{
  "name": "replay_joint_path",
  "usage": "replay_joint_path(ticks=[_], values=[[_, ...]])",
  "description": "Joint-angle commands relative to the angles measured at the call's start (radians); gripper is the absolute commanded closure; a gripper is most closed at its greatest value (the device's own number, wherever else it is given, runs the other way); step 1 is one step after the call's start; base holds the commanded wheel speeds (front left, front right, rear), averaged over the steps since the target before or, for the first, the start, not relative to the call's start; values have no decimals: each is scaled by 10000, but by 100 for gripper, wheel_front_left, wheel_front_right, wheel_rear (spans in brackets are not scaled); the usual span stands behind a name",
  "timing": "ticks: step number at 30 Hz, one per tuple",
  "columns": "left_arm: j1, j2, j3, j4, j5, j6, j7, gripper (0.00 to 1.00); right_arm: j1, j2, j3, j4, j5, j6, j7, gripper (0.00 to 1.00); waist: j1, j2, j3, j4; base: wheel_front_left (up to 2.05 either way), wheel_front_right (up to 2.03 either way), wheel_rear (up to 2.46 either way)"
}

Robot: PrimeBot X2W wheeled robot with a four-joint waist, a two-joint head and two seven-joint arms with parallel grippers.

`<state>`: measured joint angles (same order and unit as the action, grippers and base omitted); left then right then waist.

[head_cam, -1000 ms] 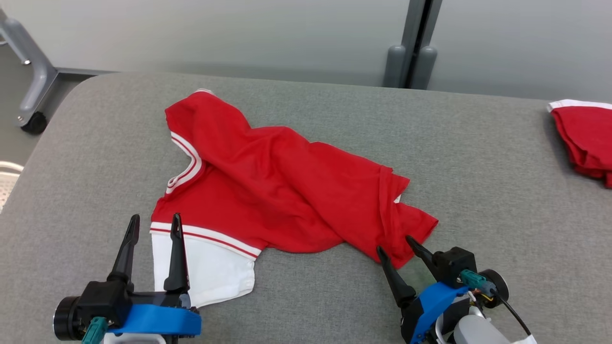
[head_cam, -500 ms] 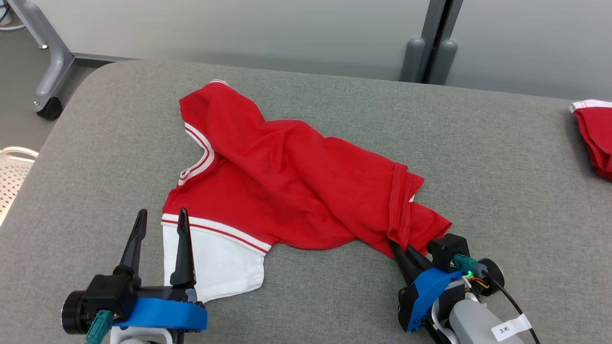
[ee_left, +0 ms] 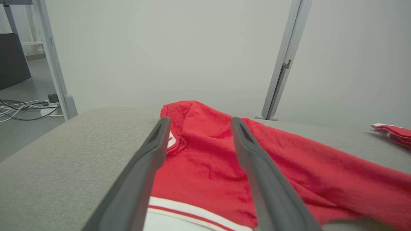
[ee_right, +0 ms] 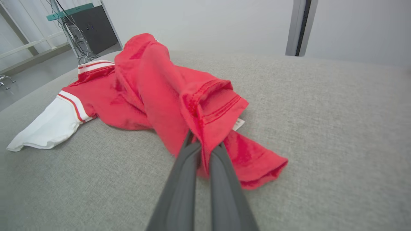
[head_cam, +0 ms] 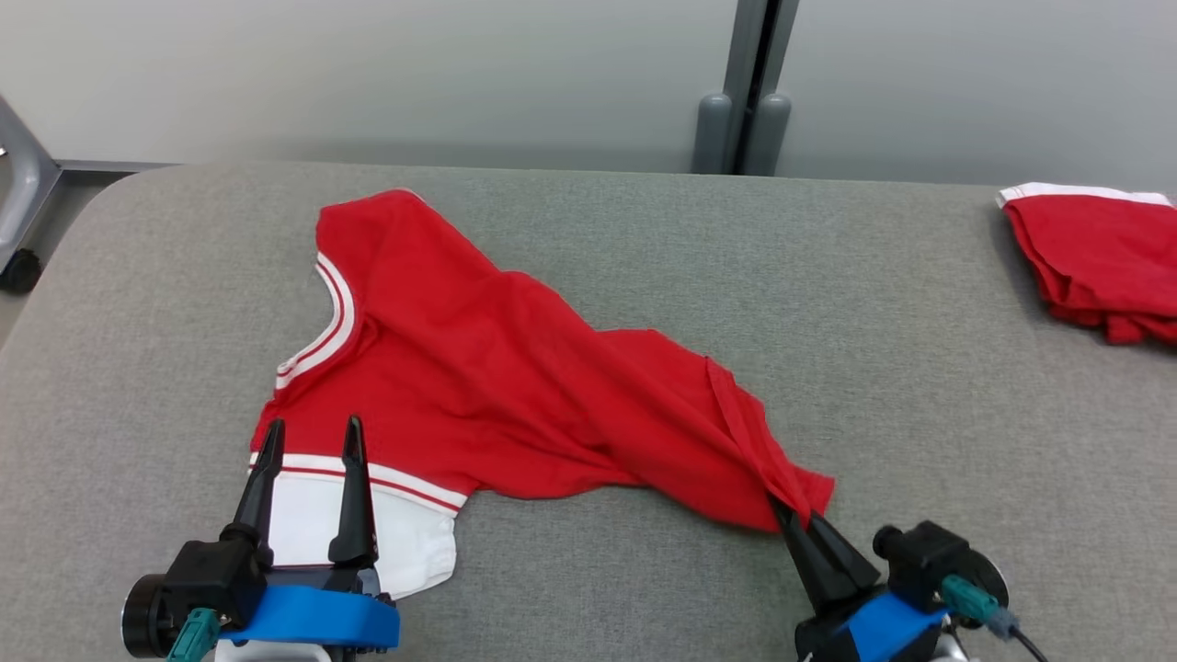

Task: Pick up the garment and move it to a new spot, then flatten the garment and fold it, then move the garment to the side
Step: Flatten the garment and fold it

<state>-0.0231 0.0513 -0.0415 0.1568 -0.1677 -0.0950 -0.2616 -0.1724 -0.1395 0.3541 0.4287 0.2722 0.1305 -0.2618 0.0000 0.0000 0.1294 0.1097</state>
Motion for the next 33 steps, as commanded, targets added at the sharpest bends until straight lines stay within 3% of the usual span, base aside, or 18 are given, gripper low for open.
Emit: replay_joint_path(ticks=[1, 11, 17, 25, 33], values=[[35, -12, 27, 13, 11, -25, -45, 0, 423, -119, 25, -394, -98, 5, -37, 100, 0, 0, -85, -167, 0, 0, 0], [14, -11, 111, 7, 104, -113, -46, 0, 2725, -226, -848, -3712, -264, 4, 816, 100, 0, 0, -114, -632, 0, 0, 0], [-2, -11, 126, -14, 109, -160, -46, 0, 3247, -174, -1812, -4570, -245, 5, 1292, 100, 0, 0, -33, -736, 0, 0, 0], [-125, -9, 78, 70, 96, -204, -46, 0, 2379, -339, -2071, -4037, -218, 5, 1290, 100, 0, 0, 61, -568, 0, 0, 0], [-306, -12, -72, 108, 47, -216, -46, 0, 752, -683, -2318, -1935, -238, 5, 1031, 100, 0, 0, 233, -139, 0, 0, 0]])
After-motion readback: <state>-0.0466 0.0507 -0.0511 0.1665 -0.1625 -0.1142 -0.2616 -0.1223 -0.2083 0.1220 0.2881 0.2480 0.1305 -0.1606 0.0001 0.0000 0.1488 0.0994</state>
